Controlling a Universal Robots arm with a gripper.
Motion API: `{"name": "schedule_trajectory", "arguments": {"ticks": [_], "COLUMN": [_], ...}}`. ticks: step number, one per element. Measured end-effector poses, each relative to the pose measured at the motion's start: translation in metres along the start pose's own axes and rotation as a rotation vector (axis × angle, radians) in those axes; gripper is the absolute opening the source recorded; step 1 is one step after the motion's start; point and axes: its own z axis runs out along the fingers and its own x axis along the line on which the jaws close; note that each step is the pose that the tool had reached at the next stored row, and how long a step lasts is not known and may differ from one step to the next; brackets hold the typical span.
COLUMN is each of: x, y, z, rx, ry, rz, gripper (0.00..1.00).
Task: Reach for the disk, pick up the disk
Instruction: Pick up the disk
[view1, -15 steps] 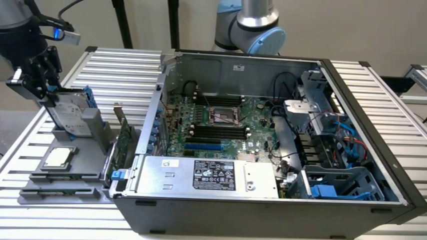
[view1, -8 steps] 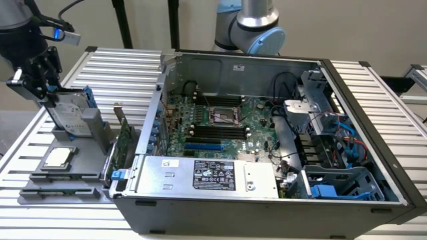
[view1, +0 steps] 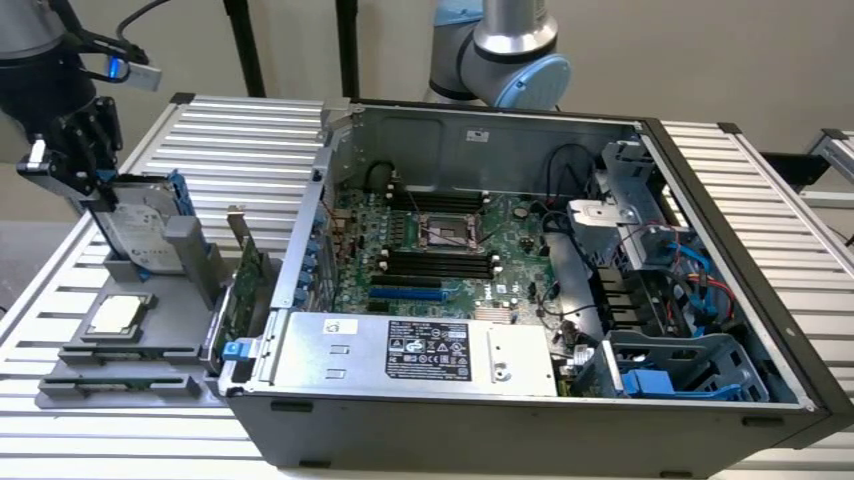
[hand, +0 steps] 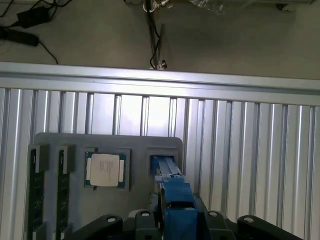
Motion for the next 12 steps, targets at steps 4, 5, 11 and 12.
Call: {"name": "schedule_trajectory", "arguments": {"ticks": [4,5,11,12], "x": [0.0000,0.0000,0.0008,0.0013], "y": [0.0000,0.0000,0.0000,0.0001], "z": [0.0000,0.0000,0.0000,0.0001], "rx": [0.0000,0.0000,0.0000,0.0001], "ry": [-0.0001,0.0001,-0.0001,-0.0001], "rz": [0.000,0.000,0.000,0.000], "gripper": [0.35,0.35,0.33,0.33]}}
